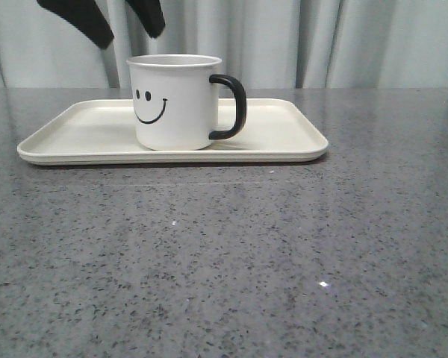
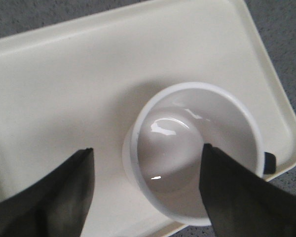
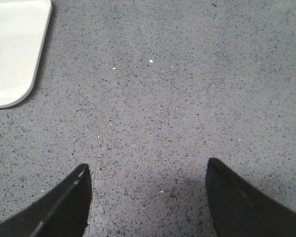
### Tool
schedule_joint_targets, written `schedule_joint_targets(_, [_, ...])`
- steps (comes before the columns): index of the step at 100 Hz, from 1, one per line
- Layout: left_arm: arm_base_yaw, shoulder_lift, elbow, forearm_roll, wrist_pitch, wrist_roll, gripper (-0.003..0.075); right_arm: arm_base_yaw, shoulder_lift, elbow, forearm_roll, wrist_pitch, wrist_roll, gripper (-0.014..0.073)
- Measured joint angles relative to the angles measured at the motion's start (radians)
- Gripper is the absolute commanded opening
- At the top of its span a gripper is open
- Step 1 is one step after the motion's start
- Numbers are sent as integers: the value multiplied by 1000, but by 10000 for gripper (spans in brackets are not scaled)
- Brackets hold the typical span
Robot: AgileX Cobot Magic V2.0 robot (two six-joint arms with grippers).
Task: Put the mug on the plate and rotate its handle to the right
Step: 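Raise the left gripper away from the mug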
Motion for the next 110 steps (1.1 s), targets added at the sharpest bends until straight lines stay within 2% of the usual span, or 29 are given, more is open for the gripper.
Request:
schedule_joint_targets(20, [0, -128, 8, 86, 0, -3, 451, 0, 0, 0, 0, 0, 0, 500])
schedule_joint_targets(37, [0, -242, 90, 188, 0, -50, 451, 0, 0, 0, 0, 0, 0, 500])
schedule_joint_targets(60, [0, -412, 307, 289, -43, -134, 451, 0, 0, 0, 0, 0, 0, 500])
schedule_joint_targets(87, [0, -642, 589, 300, -143, -154, 451, 0, 0, 0, 0, 0, 0, 500])
schedule_joint_targets(110, [11, -809, 732, 320, -154, -157, 451, 0, 0, 0, 0, 0, 0, 500])
